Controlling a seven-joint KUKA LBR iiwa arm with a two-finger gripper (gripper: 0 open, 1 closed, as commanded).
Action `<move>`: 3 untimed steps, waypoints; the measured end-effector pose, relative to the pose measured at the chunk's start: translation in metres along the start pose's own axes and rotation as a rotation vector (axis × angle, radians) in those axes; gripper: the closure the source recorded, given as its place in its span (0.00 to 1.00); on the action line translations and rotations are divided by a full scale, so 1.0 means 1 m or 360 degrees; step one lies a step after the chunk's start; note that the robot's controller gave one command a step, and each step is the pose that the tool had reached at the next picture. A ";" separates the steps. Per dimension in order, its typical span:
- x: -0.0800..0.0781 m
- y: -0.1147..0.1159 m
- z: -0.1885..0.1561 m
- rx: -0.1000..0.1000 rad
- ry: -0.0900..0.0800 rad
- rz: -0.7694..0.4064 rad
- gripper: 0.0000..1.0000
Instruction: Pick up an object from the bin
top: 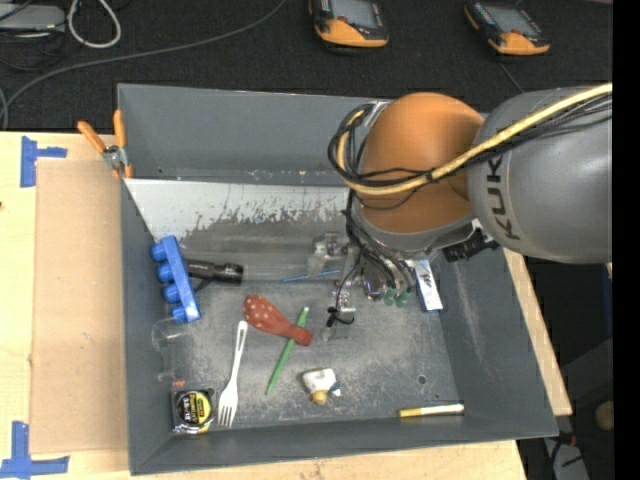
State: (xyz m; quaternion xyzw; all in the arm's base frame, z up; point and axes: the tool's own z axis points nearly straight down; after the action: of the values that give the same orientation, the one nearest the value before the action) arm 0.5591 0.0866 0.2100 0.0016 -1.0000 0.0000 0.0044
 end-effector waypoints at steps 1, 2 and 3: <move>-0.001 -0.001 -0.004 -0.0002 -0.0013 0.0005 0.00; -0.016 0.010 0.086 -0.0004 -0.0016 0.0117 0.00; -0.017 0.039 0.141 -0.0006 -0.0029 0.0081 0.00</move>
Offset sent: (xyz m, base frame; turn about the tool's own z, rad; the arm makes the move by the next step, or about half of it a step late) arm 0.0212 0.0151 -0.1400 0.1126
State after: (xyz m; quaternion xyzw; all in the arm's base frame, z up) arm 0.5750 0.1254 0.0686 -0.0240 -0.9997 -0.0017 -0.0046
